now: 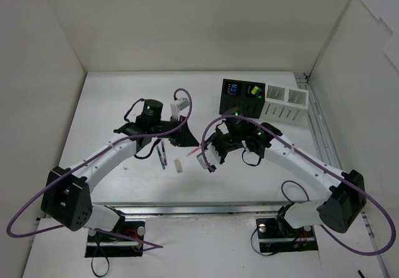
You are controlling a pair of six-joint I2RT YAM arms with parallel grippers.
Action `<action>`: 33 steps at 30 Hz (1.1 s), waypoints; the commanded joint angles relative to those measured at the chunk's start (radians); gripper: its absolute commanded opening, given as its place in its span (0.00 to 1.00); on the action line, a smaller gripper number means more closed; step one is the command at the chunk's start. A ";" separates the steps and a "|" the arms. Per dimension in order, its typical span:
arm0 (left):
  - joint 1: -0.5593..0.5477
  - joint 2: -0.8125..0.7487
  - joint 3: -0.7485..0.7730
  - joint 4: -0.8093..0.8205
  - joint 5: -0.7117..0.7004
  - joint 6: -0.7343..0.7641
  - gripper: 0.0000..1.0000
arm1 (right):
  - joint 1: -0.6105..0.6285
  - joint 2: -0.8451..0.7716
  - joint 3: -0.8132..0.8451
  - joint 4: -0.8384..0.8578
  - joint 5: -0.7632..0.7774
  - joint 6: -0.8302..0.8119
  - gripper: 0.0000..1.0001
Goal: Sort the stationery into containers
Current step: Close the pen cap on the pen, then place the pen in the storage box.
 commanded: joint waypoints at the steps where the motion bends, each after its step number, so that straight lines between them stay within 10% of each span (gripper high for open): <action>1: -0.019 0.003 0.054 0.373 -0.018 -0.026 0.00 | 0.063 -0.020 0.070 0.085 -0.334 0.049 0.00; 10: -0.019 -0.035 0.091 0.274 -0.067 0.031 0.00 | 0.064 -0.012 0.093 0.088 -0.218 0.096 0.00; 12: -0.019 -0.069 0.100 0.240 -0.119 0.049 0.21 | 0.063 -0.017 0.091 0.091 -0.205 0.122 0.00; 16: 0.009 -0.151 0.114 0.140 -0.248 0.083 0.99 | 0.003 -0.020 0.105 0.118 -0.277 0.256 0.00; 23: 0.210 -0.439 0.027 0.048 -0.509 0.003 0.99 | -0.147 -0.095 -0.114 0.788 -0.173 0.740 0.00; 33: 0.262 -0.679 -0.151 -0.036 -0.658 -0.044 1.00 | -0.426 -0.003 -0.091 1.152 0.282 1.476 0.00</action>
